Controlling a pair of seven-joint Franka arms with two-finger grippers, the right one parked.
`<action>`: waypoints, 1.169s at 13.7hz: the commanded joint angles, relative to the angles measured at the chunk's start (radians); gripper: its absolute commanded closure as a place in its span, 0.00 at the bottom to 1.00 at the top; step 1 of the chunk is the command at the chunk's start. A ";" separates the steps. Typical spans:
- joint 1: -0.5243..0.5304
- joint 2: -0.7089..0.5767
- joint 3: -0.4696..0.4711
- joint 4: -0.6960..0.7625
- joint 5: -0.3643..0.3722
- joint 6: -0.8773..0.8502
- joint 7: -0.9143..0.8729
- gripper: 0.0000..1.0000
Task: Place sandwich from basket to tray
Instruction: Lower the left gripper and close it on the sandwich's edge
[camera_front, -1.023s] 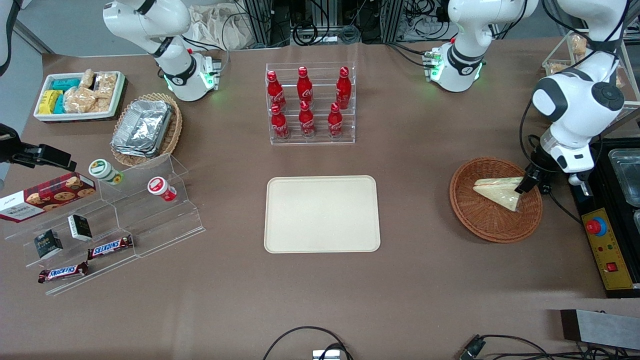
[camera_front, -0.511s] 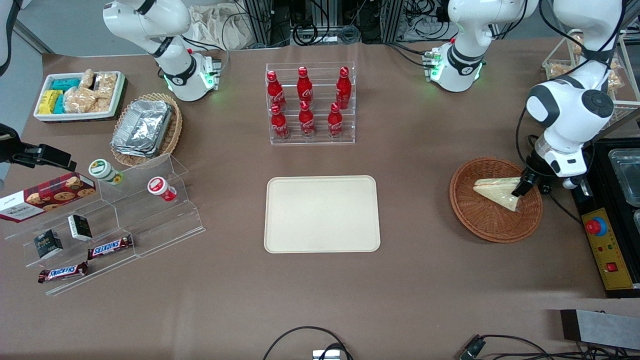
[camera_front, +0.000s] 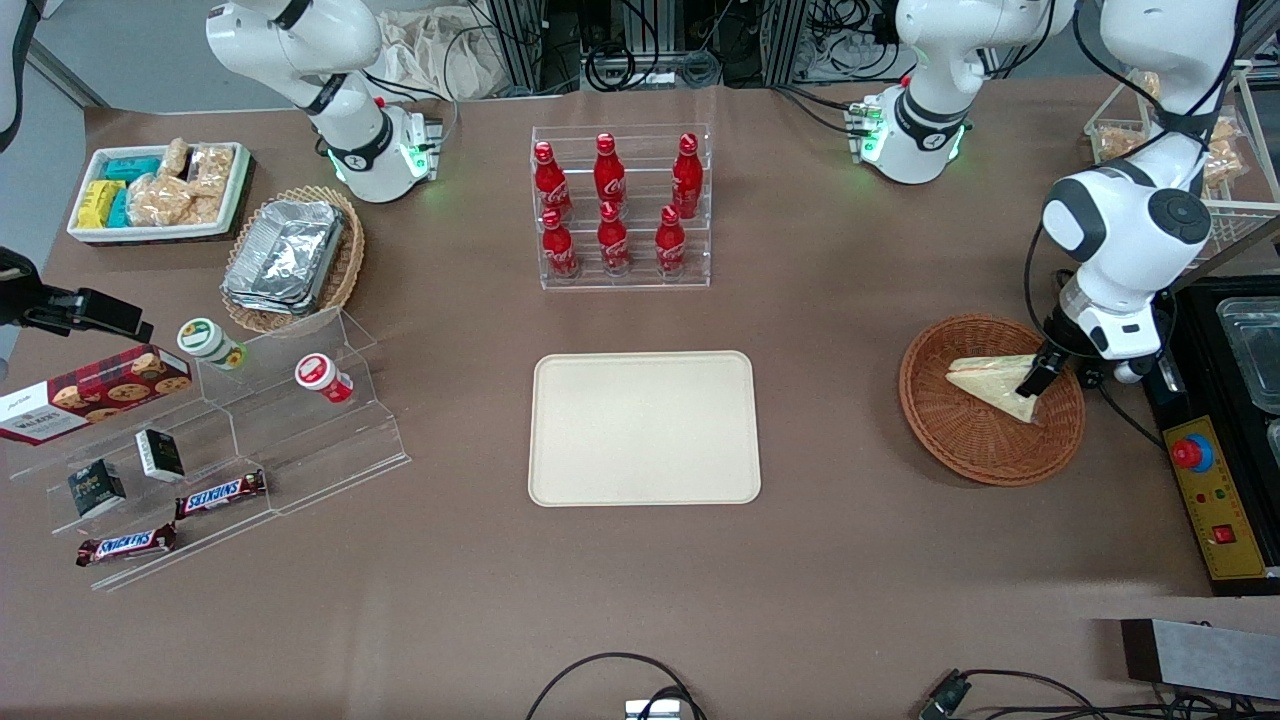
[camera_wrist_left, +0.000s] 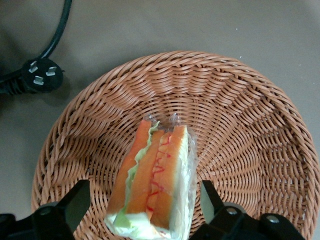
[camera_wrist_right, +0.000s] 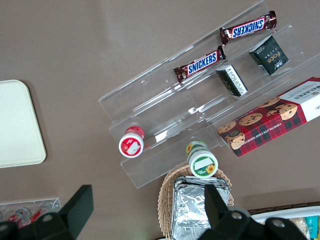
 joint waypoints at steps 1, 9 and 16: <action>-0.013 0.007 -0.006 -0.015 -0.009 0.041 -0.012 0.20; -0.014 0.004 -0.024 -0.012 -0.008 0.033 -0.012 0.86; -0.013 -0.155 -0.026 0.011 0.006 -0.177 0.094 0.86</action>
